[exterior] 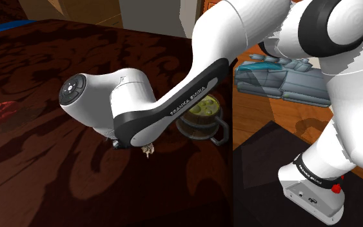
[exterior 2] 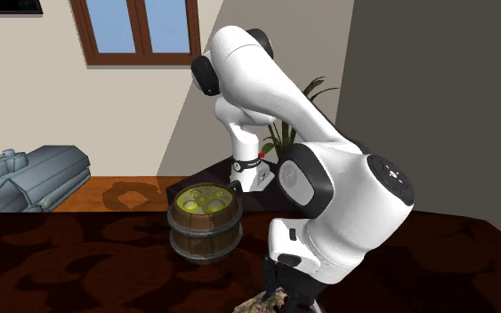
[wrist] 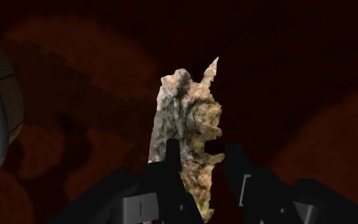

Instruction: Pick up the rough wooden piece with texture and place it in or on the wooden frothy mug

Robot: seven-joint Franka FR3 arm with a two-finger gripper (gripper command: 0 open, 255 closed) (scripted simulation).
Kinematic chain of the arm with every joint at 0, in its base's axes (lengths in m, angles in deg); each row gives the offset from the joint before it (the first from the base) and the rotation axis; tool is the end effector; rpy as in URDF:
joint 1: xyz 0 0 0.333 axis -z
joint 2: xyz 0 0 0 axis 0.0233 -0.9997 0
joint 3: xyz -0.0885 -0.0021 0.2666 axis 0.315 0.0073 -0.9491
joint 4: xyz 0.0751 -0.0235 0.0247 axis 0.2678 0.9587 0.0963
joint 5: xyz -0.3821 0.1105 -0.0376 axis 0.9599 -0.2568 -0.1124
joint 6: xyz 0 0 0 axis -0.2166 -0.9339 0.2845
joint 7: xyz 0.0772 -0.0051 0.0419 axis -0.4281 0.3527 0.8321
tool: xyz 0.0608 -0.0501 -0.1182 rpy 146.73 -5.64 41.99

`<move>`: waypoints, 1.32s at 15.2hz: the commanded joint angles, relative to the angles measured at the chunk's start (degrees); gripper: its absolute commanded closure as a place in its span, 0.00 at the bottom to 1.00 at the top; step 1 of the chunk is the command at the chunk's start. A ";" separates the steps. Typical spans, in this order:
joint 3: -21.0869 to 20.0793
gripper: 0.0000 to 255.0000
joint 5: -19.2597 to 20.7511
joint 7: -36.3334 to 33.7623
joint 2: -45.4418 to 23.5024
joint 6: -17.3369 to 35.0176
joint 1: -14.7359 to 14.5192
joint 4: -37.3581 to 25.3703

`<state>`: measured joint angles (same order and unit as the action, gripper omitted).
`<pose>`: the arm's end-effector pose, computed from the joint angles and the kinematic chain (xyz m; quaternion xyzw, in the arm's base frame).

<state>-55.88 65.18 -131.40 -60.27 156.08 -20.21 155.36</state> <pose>0.4210 0.4887 0.1985 0.9771 -0.0803 0.0694 0.1844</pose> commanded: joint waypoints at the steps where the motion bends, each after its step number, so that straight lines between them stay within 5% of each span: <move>1: 0.10 1.00 0.00 0.00 -0.08 -0.08 0.07 0.12; 8: 0.07 1.00 -0.02 0.13 0.06 -0.07 0.18 0.12; 9: 0.07 0.00 -0.02 0.13 0.06 -0.07 0.18 0.12; 11: -4.07 0.00 5.92 -10.49 16.01 26.55 10.70 25.68; 12: -4.45 0.00 10.38 -16.00 20.90 36.02 13.35 33.05; 20: -0.37 0.00 16.39 -19.34 15.33 37.63 10.97 30.90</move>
<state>-56.69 80.85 -150.33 -44.28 193.50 -8.98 186.55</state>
